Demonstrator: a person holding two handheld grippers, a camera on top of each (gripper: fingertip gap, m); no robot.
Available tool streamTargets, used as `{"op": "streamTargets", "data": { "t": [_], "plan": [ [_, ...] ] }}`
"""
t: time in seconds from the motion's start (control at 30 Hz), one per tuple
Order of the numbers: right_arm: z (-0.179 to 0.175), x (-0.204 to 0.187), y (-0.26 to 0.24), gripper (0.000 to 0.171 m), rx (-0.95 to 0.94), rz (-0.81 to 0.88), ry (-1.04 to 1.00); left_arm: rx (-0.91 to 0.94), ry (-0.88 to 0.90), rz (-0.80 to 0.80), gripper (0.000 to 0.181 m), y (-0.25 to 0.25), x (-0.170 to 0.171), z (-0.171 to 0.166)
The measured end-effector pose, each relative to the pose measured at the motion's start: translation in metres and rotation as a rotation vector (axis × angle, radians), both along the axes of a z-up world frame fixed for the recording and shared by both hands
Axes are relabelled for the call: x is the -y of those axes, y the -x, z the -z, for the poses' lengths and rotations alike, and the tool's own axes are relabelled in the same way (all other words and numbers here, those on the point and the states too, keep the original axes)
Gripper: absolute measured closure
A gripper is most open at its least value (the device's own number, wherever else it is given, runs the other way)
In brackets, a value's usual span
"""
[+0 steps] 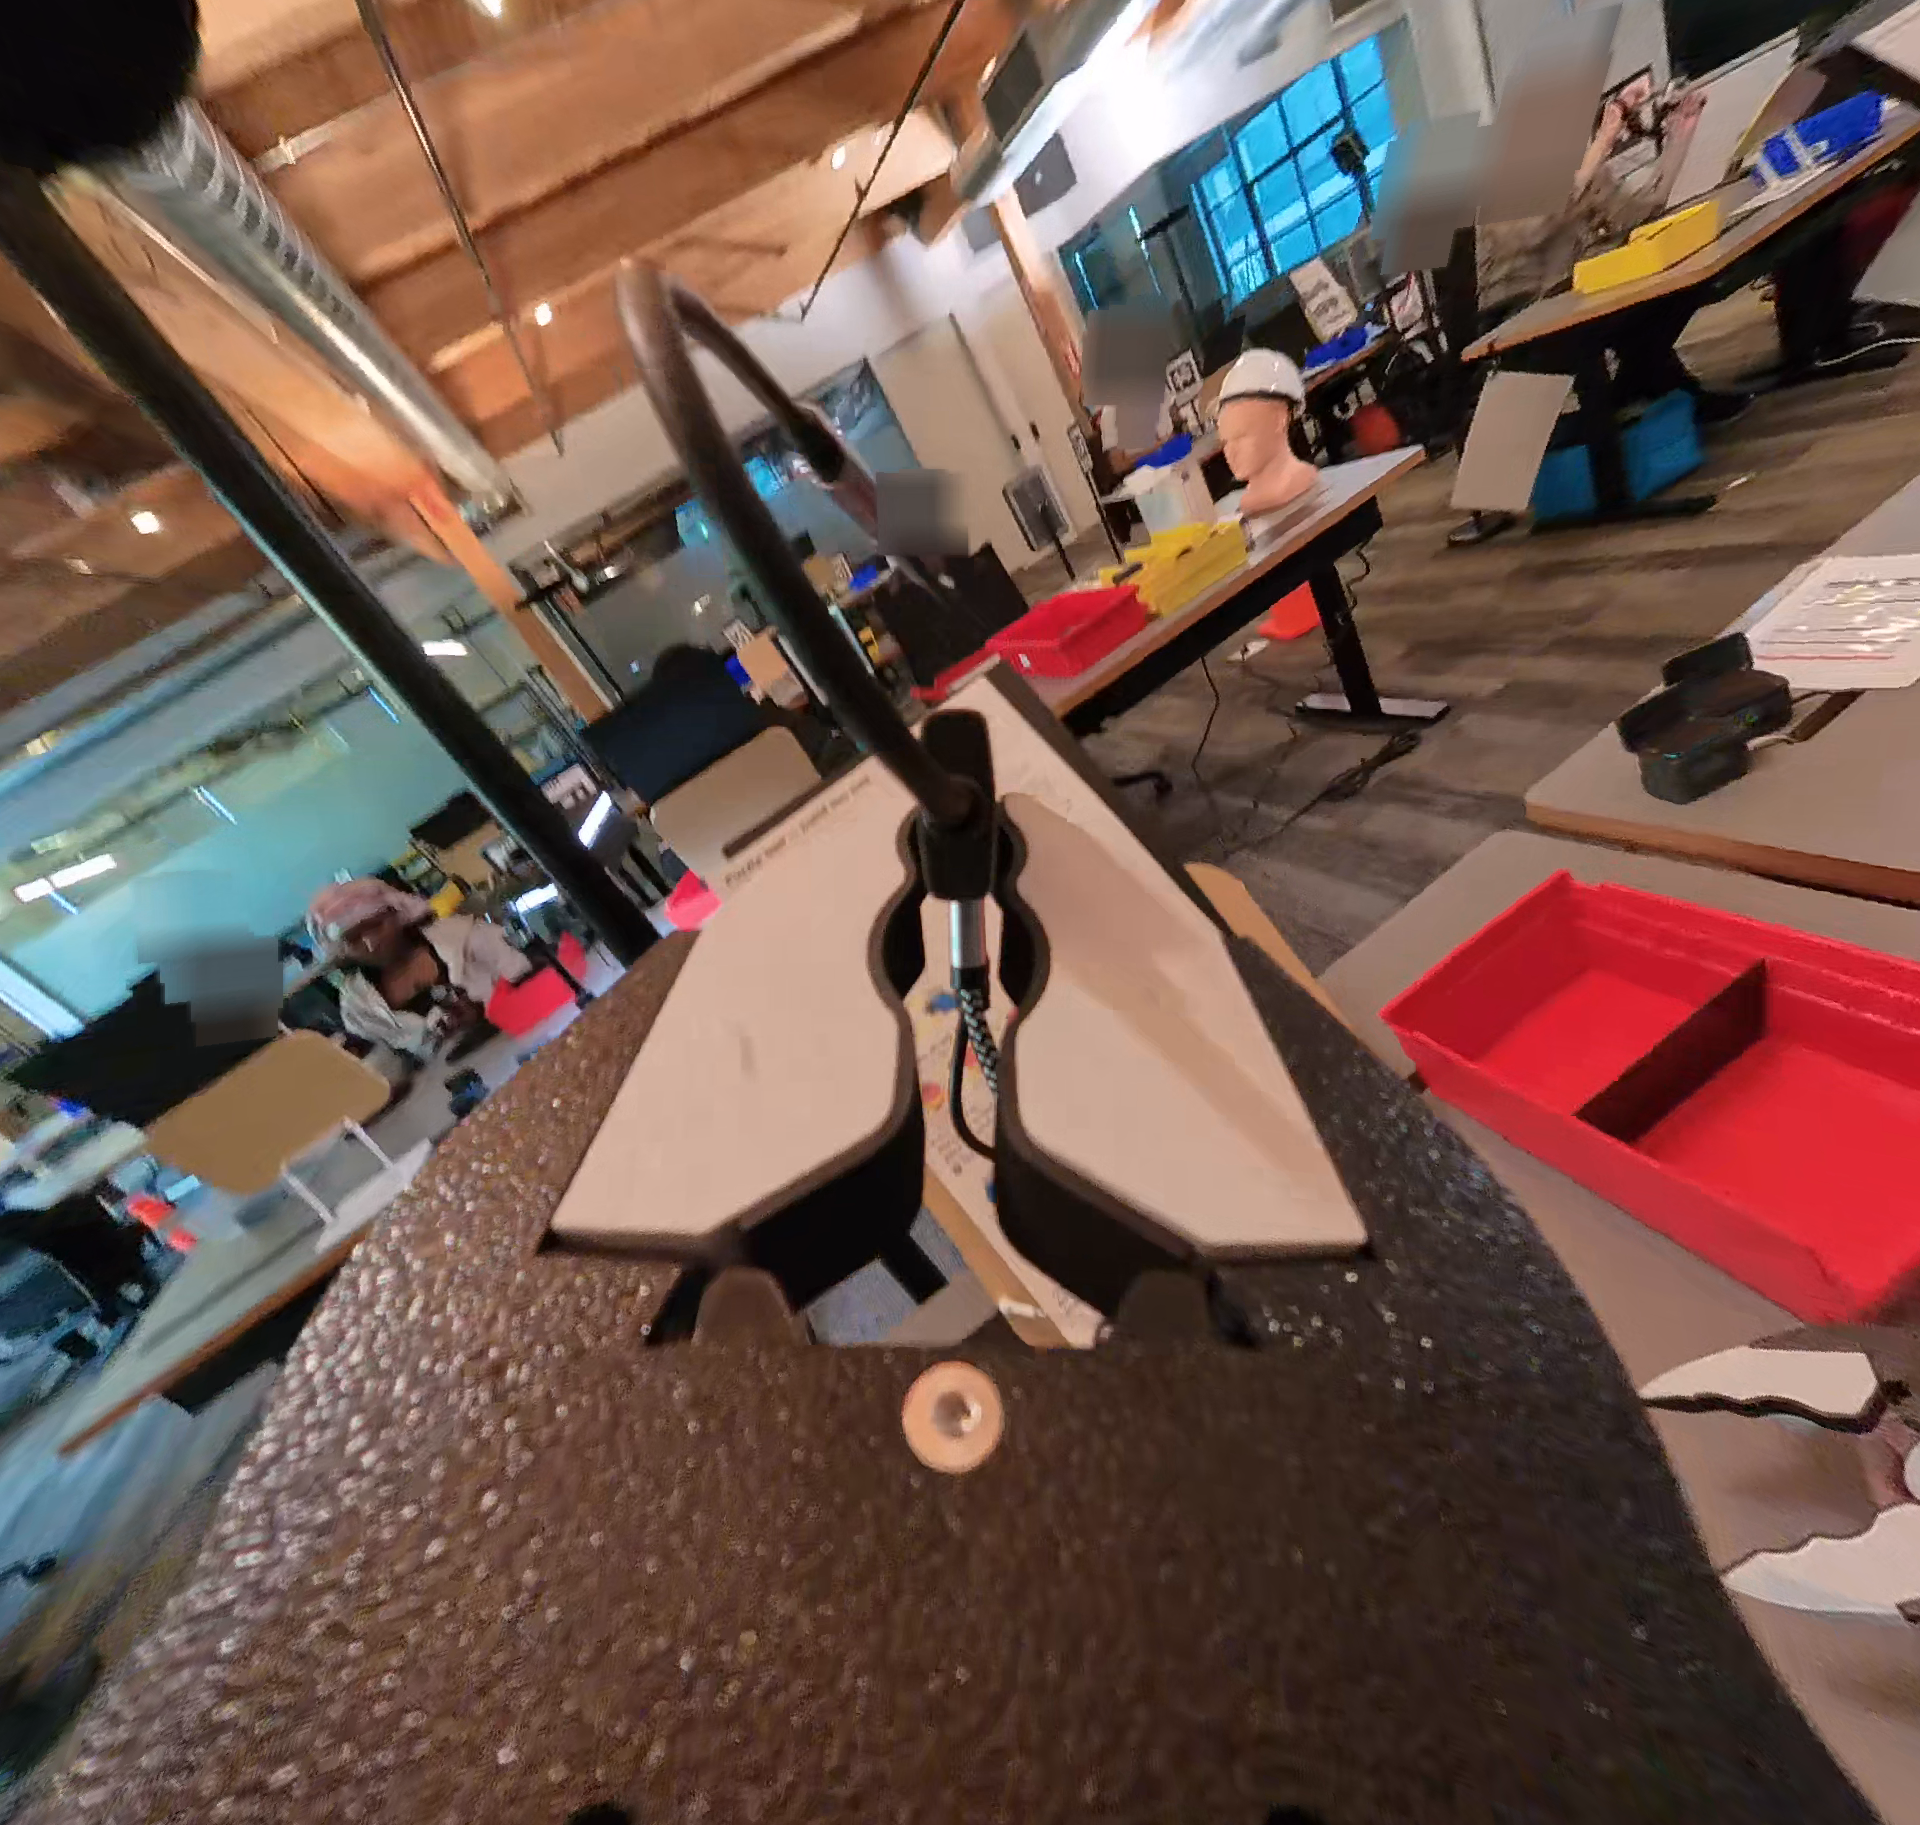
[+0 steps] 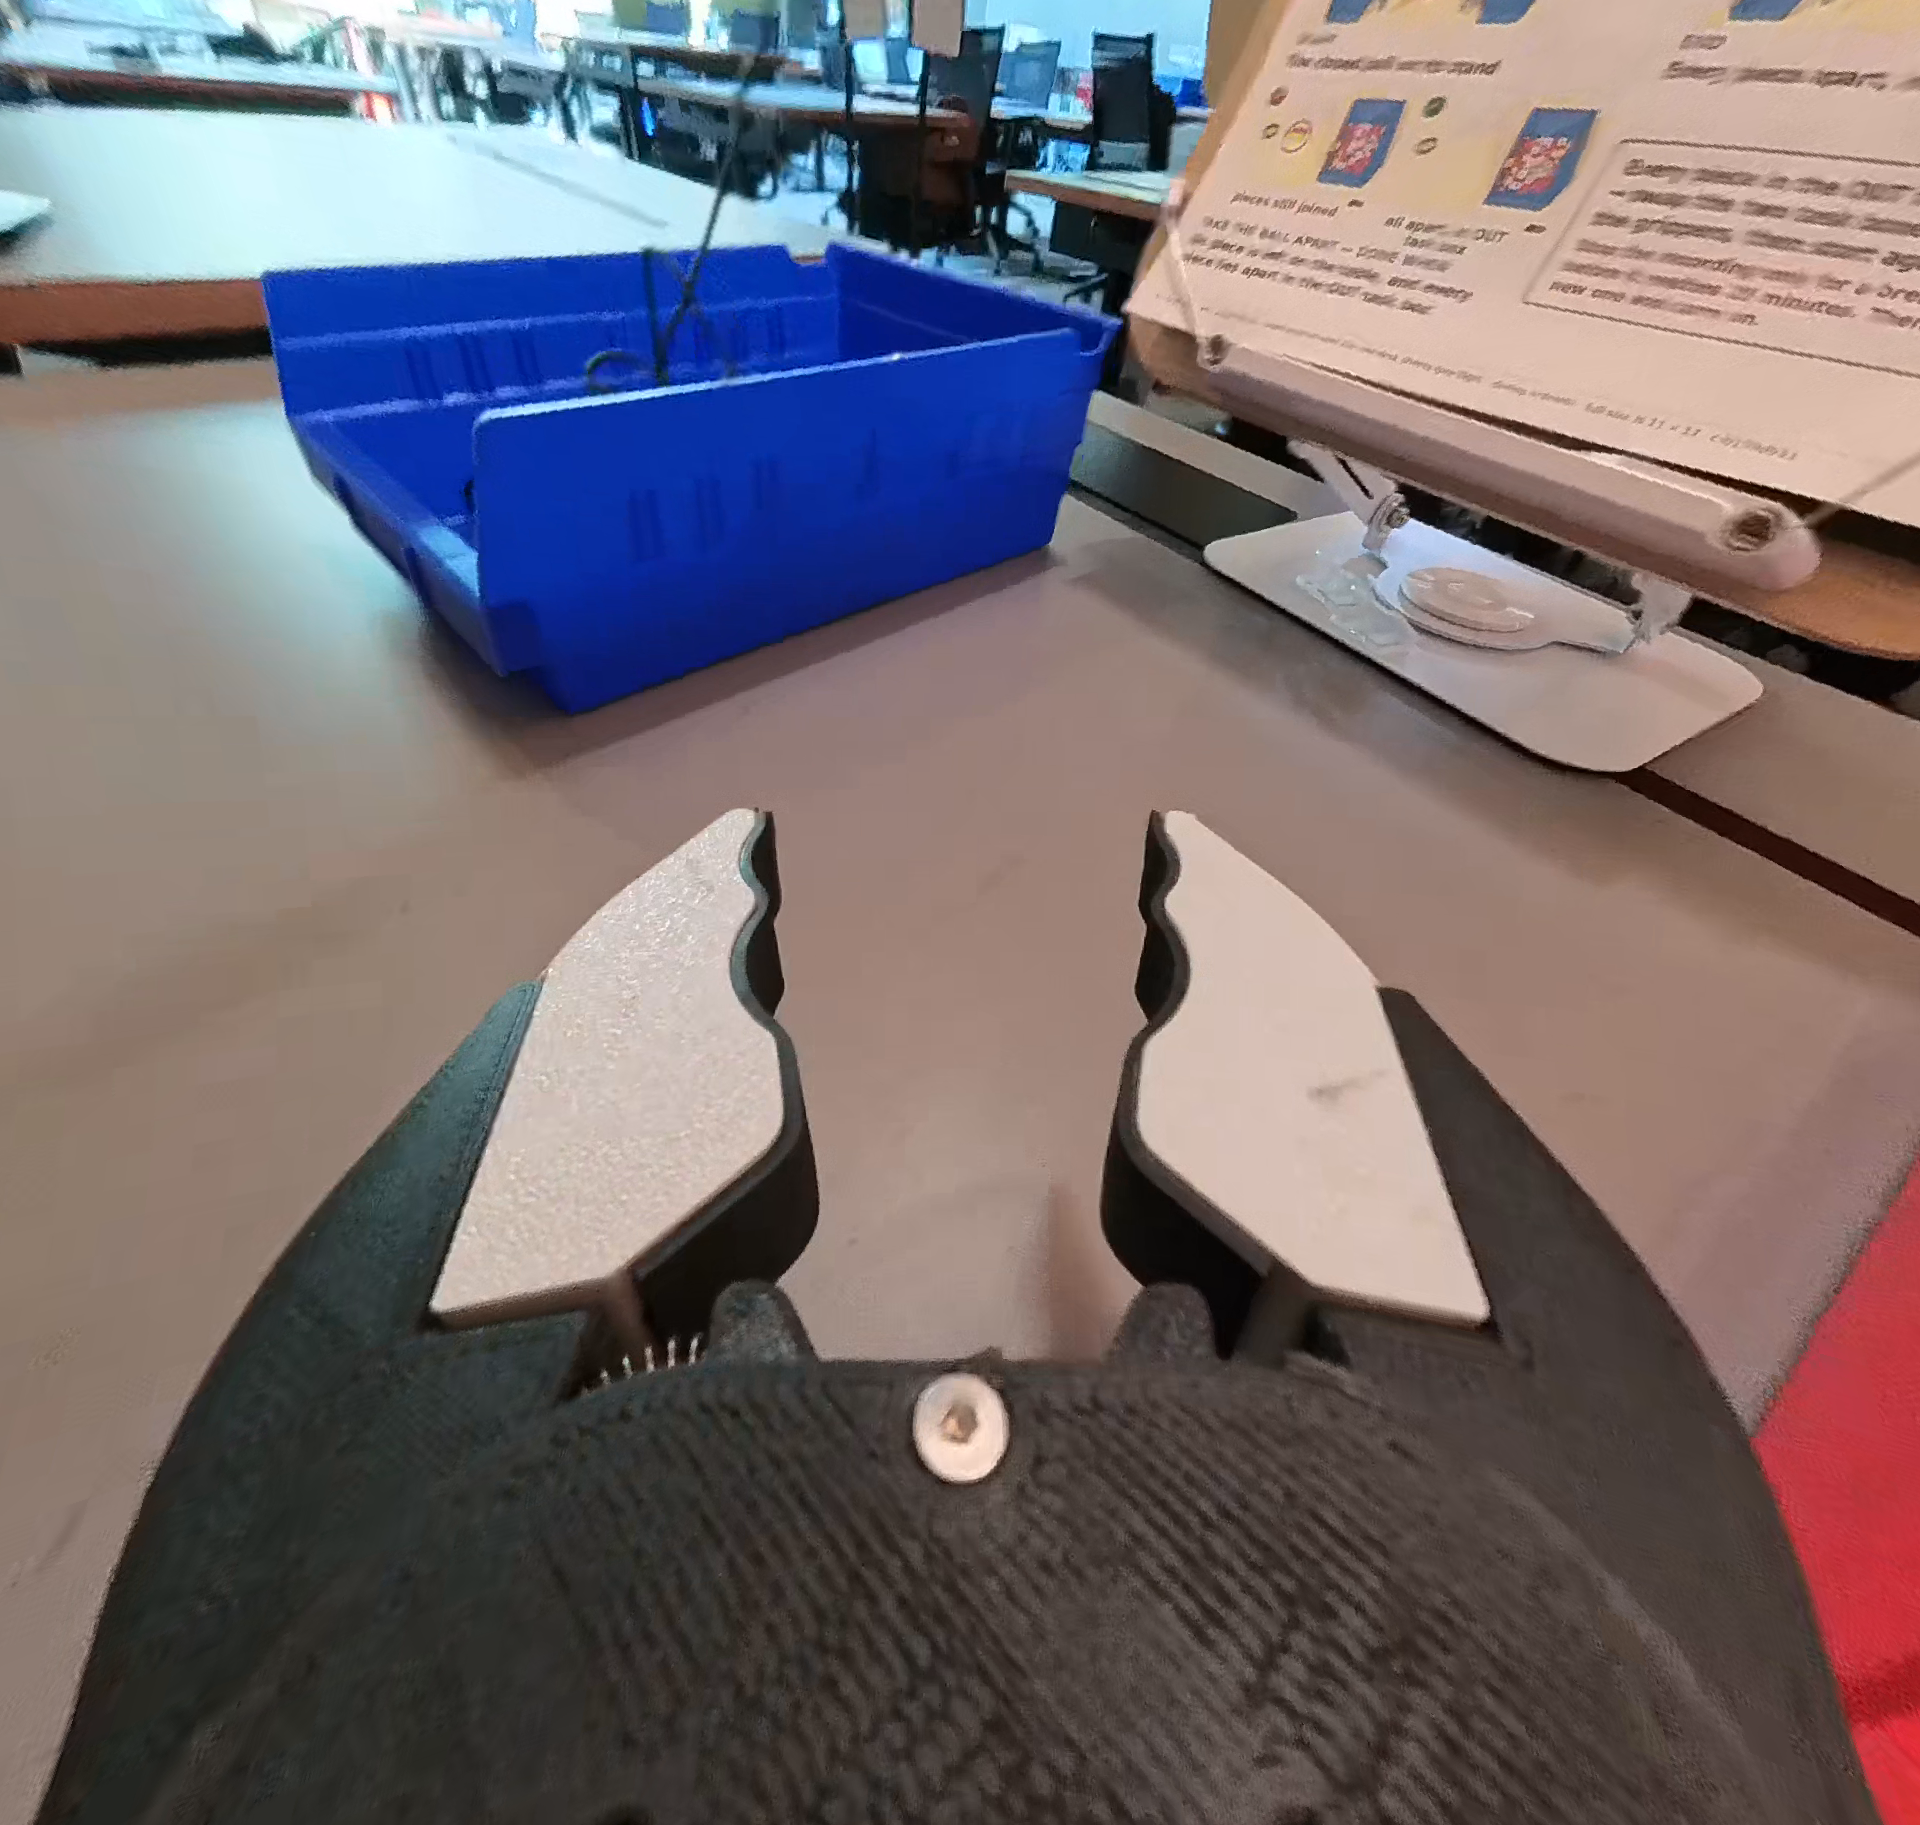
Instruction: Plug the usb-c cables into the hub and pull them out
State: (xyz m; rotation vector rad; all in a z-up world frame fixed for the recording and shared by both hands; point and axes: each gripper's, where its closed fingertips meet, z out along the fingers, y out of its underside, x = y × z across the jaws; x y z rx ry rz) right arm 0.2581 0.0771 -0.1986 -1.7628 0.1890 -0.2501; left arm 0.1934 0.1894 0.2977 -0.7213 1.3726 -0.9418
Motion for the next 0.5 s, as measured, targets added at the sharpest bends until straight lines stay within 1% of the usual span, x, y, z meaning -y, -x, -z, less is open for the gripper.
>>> {"op": "streamTargets", "data": {
  "t": [0.07,0.13,0.2,0.23,0.3,0.37,0.43,0.5],
  "plan": [
    [-0.005,0.007,-0.01,0.105,-0.052,0.036,-0.058,0.05,-0.028,0.023,0.173,0.012,0.02,-0.015],
    [-0.01,0.014,-0.019,0.109,-0.111,0.068,-0.121,0.048,-0.041,0.068,0.173,0.019,0.039,-0.019],
    [-0.014,0.019,-0.023,0.11,-0.149,0.069,-0.167,0.029,-0.055,0.106,0.172,0.02,0.055,-0.012],
    [-0.015,0.02,-0.024,0.11,-0.155,0.07,-0.182,0.008,-0.061,0.133,0.172,0.019,0.063,-0.002],
    [-0.019,0.023,-0.026,0.108,-0.156,0.067,-0.21,-0.048,-0.048,0.182,0.172,0.016,0.077,0.028],
    [-0.03,0.026,-0.024,0.107,-0.152,0.044,-0.265,-0.099,-0.039,0.241,0.172,0.014,0.094,0.069],
    [-0.047,0.03,-0.019,0.105,-0.113,0.005,-0.34,-0.17,-0.075,0.269,0.173,0.012,0.107,0.125],
    [-0.068,0.038,-0.014,0.101,-0.062,-0.032,-0.439,-0.265,-0.114,0.286,0.173,0.008,0.115,0.191]
  ]
}}
